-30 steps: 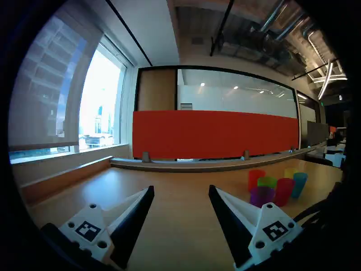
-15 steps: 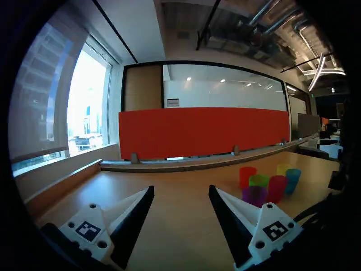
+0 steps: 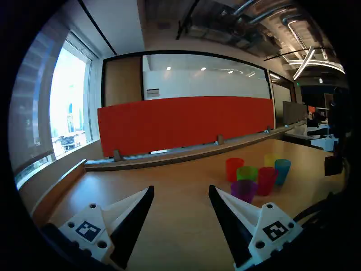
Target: Pour water
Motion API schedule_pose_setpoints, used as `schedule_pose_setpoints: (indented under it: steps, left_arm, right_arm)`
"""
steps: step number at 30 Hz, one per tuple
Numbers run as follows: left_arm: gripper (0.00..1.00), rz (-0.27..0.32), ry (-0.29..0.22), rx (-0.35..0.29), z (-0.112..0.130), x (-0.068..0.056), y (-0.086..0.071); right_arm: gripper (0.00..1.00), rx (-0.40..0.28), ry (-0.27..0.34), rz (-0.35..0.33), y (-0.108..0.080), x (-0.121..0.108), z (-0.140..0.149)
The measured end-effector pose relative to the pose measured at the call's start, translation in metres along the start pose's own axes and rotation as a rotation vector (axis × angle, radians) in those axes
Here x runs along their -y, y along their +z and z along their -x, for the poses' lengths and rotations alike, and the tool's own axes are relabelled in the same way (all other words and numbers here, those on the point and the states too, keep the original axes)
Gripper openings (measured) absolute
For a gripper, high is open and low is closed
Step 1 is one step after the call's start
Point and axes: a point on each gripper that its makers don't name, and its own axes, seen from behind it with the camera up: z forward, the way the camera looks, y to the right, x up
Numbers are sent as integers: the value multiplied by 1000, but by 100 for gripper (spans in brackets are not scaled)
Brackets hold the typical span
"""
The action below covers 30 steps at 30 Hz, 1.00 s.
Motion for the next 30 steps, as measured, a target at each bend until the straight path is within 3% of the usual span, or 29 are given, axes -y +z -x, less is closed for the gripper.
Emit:
schedule_pose_setpoints:
  steps: [8,15,24,30]
  left_arm:
    - [89,108,65,39,-3,-19,9]
    - [89,202,66,94,1,-36,20]
    - [89,278,84,133,-2,-44,35]
    - [89,362,100,163,0,-60,48]
  right_arm:
    - [100,72,-14,-95,2,8,6]
    - [100,117,-50,-166,3,20,12]
    - [100,157,-65,-200,5,20,20]
    - [100,184,-85,-221,7,22,25]
